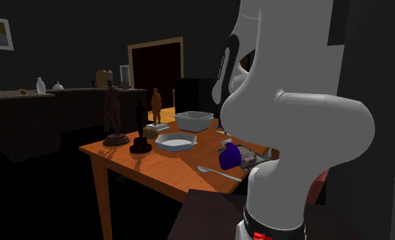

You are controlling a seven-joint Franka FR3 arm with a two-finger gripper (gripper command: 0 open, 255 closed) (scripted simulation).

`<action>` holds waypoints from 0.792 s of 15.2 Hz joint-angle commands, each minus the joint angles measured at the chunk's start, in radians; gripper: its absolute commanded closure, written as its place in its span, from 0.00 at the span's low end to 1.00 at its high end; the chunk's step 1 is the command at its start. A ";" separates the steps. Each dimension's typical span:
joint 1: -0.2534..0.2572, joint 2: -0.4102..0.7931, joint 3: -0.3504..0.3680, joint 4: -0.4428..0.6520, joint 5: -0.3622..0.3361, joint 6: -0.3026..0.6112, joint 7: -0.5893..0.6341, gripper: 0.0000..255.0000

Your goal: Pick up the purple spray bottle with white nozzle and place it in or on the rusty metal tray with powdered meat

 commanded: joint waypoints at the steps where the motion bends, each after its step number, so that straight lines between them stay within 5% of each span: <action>1: -0.001 0.000 -0.001 -0.003 -0.002 0.003 0.001 0.00; 3: 0.022 -0.106 0.011 -0.031 0.209 -0.035 -0.153 0.00; 5: 0.077 -0.189 -0.021 -0.044 0.345 -0.087 -0.252 0.00; 12: 0.087 -0.188 -0.031 -0.043 0.339 -0.087 -0.248 0.00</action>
